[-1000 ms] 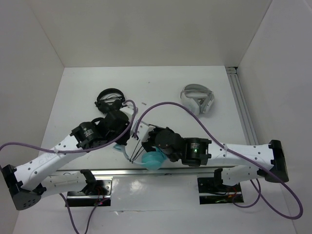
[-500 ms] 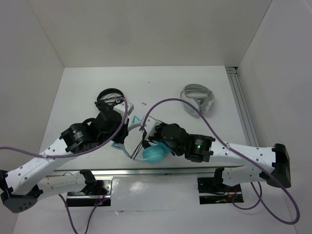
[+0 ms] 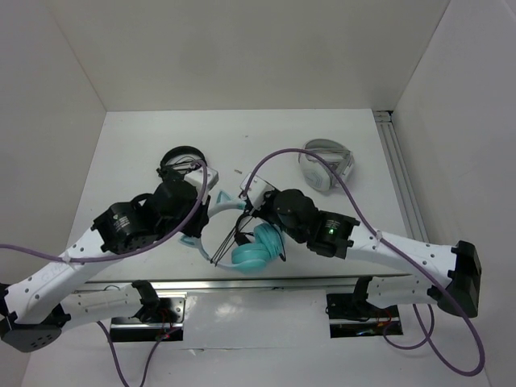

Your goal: Wrap the headphones

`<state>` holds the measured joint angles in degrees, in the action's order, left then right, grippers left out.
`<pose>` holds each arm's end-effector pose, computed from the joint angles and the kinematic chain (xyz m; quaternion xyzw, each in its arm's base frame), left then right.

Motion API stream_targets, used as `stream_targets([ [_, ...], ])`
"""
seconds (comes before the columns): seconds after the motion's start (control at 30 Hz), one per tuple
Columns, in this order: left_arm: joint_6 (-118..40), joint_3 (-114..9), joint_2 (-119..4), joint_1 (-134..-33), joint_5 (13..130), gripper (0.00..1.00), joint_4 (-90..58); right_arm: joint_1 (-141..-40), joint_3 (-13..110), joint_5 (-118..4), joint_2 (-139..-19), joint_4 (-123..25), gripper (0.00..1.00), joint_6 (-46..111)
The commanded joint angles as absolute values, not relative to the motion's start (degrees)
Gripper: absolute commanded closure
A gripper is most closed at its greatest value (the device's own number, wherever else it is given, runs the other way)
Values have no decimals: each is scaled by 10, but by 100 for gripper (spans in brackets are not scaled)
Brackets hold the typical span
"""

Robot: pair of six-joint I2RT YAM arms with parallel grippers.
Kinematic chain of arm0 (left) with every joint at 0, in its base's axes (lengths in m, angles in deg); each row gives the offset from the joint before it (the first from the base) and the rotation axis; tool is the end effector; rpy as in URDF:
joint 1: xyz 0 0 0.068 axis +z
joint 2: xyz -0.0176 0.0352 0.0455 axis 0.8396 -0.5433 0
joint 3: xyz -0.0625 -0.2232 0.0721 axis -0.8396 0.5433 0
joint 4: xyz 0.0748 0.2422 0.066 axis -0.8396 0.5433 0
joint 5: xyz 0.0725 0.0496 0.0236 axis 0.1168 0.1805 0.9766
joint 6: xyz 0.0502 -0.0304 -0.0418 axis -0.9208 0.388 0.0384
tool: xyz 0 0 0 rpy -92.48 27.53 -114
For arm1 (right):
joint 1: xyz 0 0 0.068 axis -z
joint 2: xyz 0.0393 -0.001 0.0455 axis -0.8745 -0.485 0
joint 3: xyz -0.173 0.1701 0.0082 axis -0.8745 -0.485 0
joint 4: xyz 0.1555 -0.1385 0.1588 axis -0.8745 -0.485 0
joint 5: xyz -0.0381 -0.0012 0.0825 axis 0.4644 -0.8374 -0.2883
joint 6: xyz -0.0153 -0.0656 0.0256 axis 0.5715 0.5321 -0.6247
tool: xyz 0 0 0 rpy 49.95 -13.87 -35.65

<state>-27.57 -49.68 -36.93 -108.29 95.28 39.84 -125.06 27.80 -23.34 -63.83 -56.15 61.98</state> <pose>0.1449 -0.1546 0.3387 0.1649 0.8827 -0.1560 0.4114 0.1536 0.2564 0.2974 -0.4484 0.6670 0.0306 0.5942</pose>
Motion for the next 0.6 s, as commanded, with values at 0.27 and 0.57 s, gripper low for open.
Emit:
stream_targets([
  [0.27, -268, -540, -387, -1091, 945, 100, 480, -1147, 296, -218, -656, -559, 41, 590],
  [0.57, -262, -540, -406, -1091, 969, 100, 486, -1122, 302, -203, -661, -553, 30, 567],
])
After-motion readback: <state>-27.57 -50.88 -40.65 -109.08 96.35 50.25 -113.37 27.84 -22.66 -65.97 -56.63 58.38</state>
